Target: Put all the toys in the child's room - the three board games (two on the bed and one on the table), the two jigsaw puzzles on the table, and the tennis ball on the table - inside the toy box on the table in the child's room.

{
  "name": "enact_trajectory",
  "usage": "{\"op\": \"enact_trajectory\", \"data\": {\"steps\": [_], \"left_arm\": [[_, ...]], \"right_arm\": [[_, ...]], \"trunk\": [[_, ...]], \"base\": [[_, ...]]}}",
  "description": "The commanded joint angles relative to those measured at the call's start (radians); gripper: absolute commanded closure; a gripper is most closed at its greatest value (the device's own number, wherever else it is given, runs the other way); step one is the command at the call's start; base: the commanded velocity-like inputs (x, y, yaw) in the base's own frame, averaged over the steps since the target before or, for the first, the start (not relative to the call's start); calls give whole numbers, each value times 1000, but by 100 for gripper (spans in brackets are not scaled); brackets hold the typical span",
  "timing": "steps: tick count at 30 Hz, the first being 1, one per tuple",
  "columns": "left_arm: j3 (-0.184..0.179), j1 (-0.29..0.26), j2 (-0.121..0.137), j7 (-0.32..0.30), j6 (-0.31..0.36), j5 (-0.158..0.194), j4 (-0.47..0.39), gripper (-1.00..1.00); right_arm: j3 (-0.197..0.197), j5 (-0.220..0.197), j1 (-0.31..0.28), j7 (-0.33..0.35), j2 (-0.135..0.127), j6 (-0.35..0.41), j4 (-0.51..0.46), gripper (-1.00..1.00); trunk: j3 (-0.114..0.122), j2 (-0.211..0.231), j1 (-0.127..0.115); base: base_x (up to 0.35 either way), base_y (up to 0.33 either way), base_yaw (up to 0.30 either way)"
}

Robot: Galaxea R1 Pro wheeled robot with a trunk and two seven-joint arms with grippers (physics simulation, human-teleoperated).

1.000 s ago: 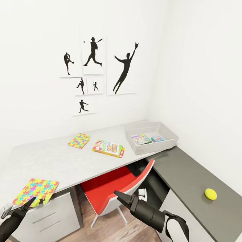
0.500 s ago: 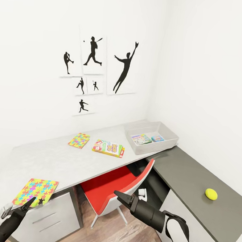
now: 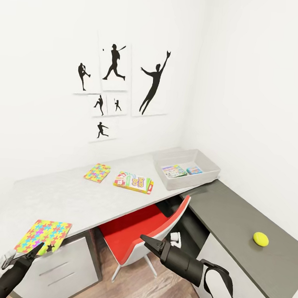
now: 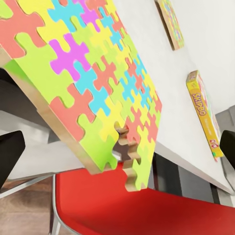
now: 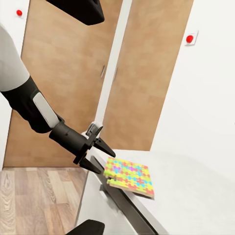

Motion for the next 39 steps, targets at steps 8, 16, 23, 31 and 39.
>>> {"op": "enact_trajectory", "data": {"steps": [8, 16, 23, 31, 39], "left_arm": [[4, -1, 0, -4, 10, 3, 0, -100], [3, -1, 0, -4, 10, 3, 0, -100], [4, -1, 0, -4, 10, 3, 0, -100], [3, -1, 0, -4, 10, 2, 0, -100], [2, -1, -1, -4, 9, 2, 0, -100]], "right_arm": [[0, -2, -1, 1, -1, 3, 0, -100], [0, -2, -1, 1, 0, 3, 0, -100], [0, -2, -1, 1, 0, 3, 0, -100], [0, -2, -1, 1, 0, 3, 0, -100], [0, -1, -1, 1, 0, 3, 0, -100]], "trunk": [[-27, -58, 31], [-27, -58, 31], [-27, -58, 31], [-27, -58, 31], [-27, -58, 31]], "base": [[0, 0, 0], [0, 0, 0], [0, 0, 0], [0, 0, 0], [0, 0, 0]]}}
